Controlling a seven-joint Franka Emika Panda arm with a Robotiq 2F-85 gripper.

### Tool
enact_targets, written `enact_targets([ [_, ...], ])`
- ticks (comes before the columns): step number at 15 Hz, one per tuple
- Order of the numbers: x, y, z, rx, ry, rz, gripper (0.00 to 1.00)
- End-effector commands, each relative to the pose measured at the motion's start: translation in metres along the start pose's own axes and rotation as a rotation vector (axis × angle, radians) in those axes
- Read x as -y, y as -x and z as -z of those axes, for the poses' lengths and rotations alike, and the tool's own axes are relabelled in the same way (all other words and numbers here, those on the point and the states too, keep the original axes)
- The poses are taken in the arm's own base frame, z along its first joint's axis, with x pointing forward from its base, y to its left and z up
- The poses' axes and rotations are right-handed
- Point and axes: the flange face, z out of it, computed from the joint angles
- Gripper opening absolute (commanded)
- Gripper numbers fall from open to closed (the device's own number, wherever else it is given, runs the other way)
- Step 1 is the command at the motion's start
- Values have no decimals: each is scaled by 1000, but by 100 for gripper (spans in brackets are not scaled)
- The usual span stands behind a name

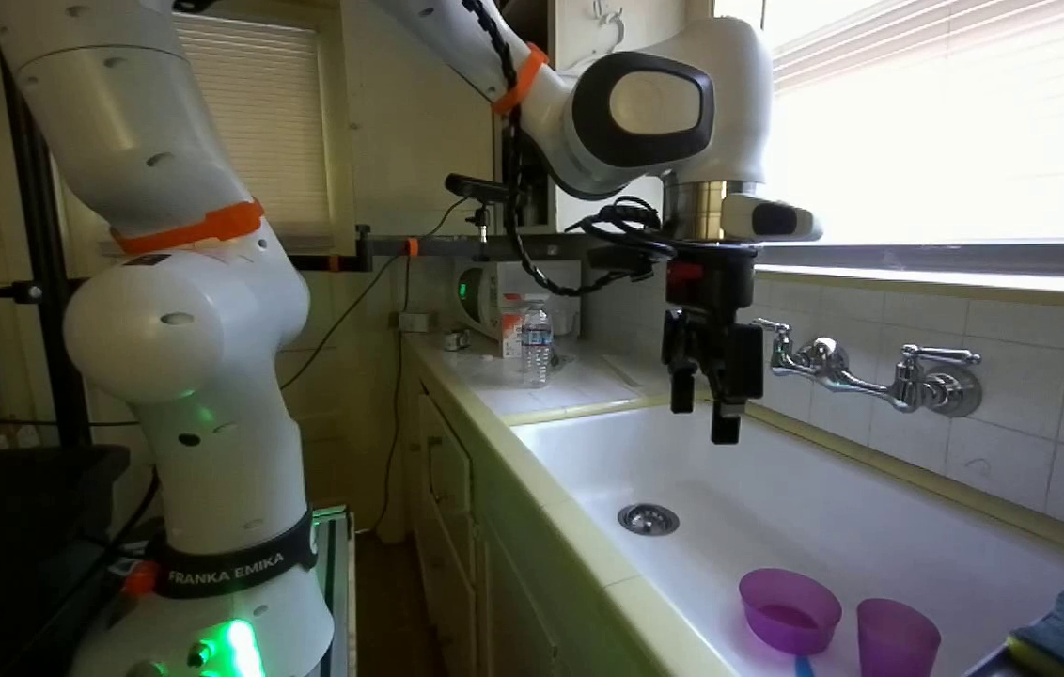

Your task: Put the purple cup in the purple bowl then place the bowl on the dishrack.

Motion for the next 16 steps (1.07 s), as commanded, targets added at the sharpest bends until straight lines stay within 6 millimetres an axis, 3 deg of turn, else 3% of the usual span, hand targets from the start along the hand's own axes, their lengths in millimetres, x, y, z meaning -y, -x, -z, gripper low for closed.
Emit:
enact_targets([
  [1, -11, -14, -8, 6, -2, -53, 100],
  [5, -18, -41, -15, -63, 16, -74, 100],
  [10, -14, -75, -42, -96, 7, -42, 100],
  [11, -15, -60, -29, -107, 12, -50, 100],
  [16, -15, -63, -30, -106, 13, -50, 100],
])
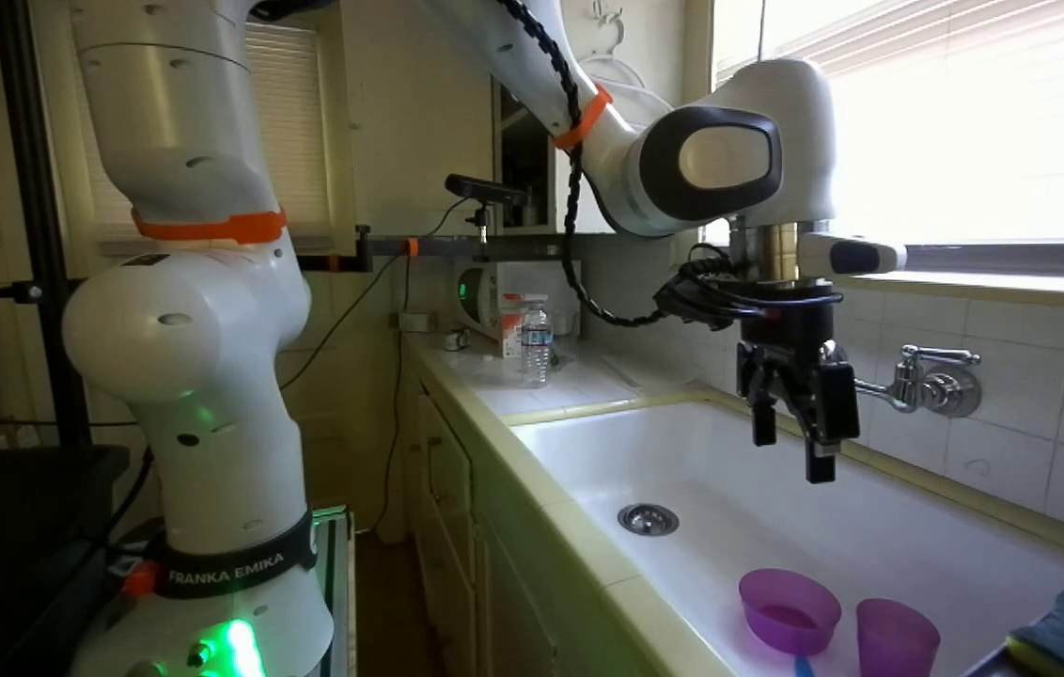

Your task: Put the purple cup in the purple bowl then place the bowl on the dishrack.

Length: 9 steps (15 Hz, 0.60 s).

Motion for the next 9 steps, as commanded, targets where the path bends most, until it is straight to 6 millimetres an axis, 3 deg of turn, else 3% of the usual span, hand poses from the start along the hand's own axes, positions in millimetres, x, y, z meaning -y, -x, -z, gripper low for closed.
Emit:
enact_targets([
  [1, 0, 0, 1, 0, 0, 0, 100],
  [9, -14, -46, -55, -73, -76, -105, 100],
])
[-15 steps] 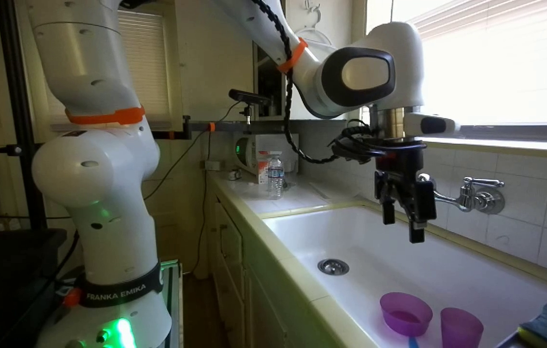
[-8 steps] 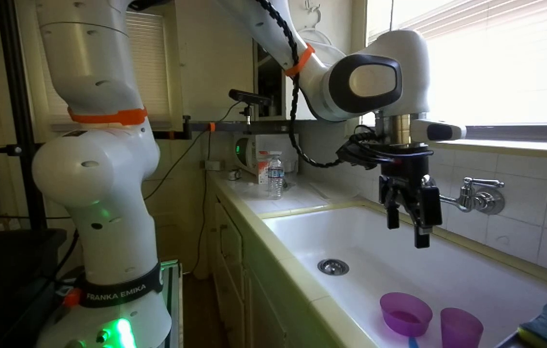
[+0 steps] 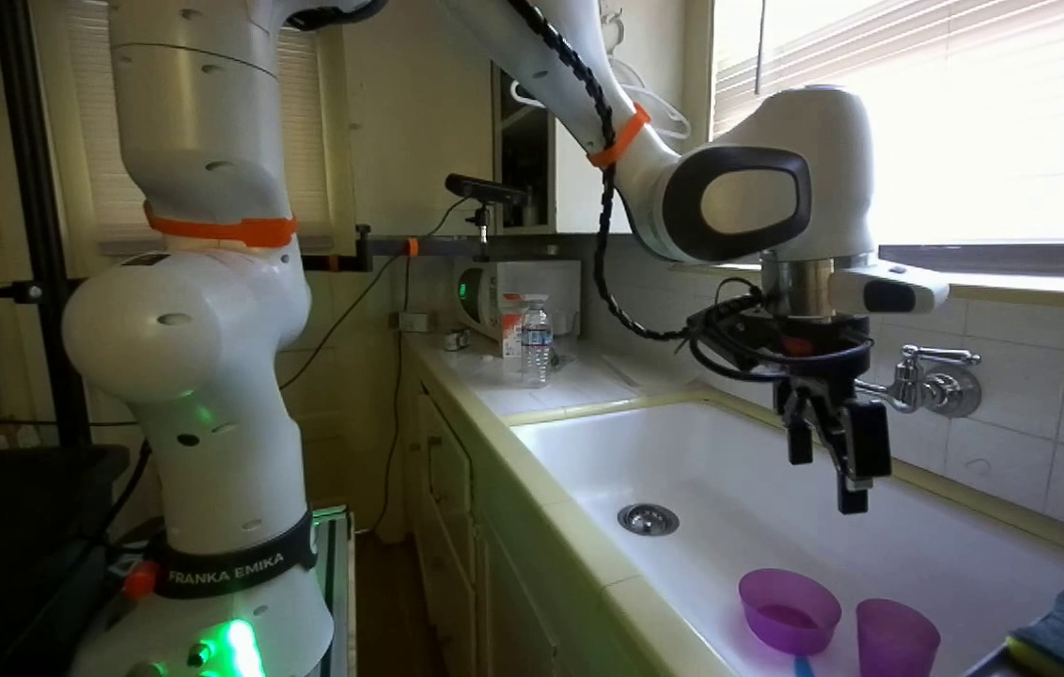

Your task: Put the purple cup in the purple bowl then place the bowl on the dishrack.

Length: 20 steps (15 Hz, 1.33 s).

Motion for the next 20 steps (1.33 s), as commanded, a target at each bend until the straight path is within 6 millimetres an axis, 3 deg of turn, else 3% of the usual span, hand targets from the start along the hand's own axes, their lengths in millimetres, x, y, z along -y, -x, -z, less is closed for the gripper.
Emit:
enact_targets([
  [1, -2, -25, -36, -24, -25, 14, 100],
  [10, 18, -59, -98, -27, -129, 214, 100],
  [20, 50, -62, -147, -31, -109, 455, 100],
])
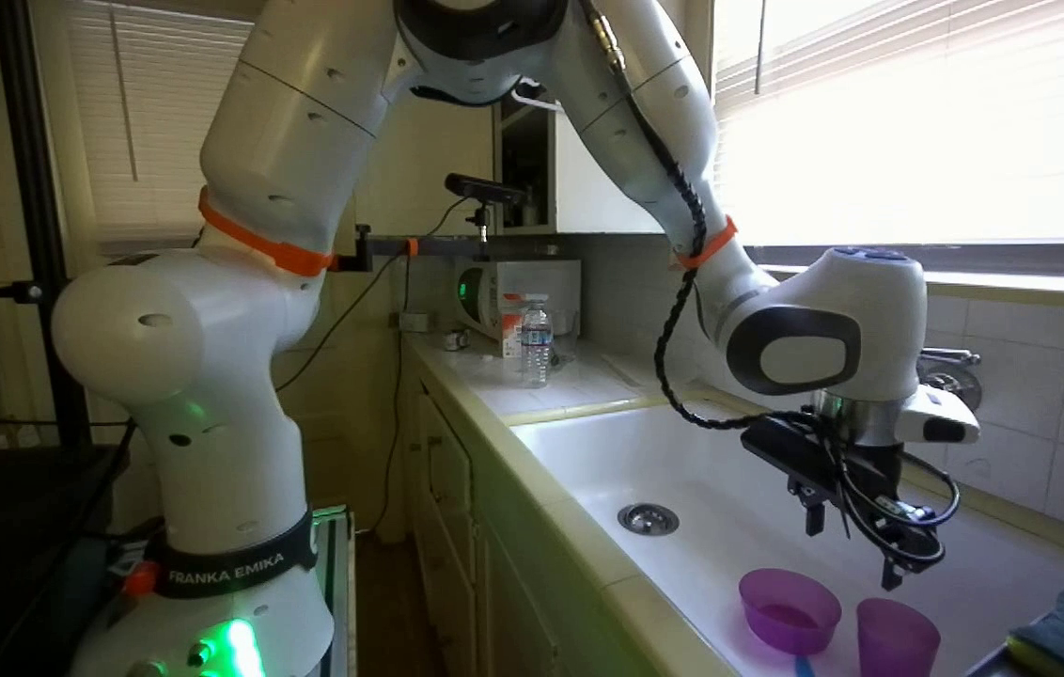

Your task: Put the purple cup in the purple bowl then place the bowl on the dishrack.

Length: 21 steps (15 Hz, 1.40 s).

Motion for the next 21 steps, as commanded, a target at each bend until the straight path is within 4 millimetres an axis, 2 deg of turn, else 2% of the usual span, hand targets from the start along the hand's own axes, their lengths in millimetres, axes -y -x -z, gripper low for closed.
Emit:
enact_targets([
  [1, 0, -2, -23, -3, 20, 67, 100],
  [6, 4, 1, -45, 2, 35, 116, 100],
  [7, 5, -1, -49, 0, 34, 123, 96],
  [8, 5, -3, -52, -2, 38, 129, 75],
  [10, 6, -7, -58, 0, 44, 142, 71],
  [11, 6, -9, -61, 4, 42, 147, 64],
  [12, 5, -12, -64, 3, 47, 147, 87],
  [15, 4, -17, -70, 3, 45, 156, 96],
  [16, 5, -19, -72, 5, 41, 161, 60],
  [17, 5, -21, -74, 4, 42, 163, 64],
  [18, 6, -23, -76, 4, 40, 167, 64],
  [21, 8, -27, -81, 3, 35, 173, 41],
])
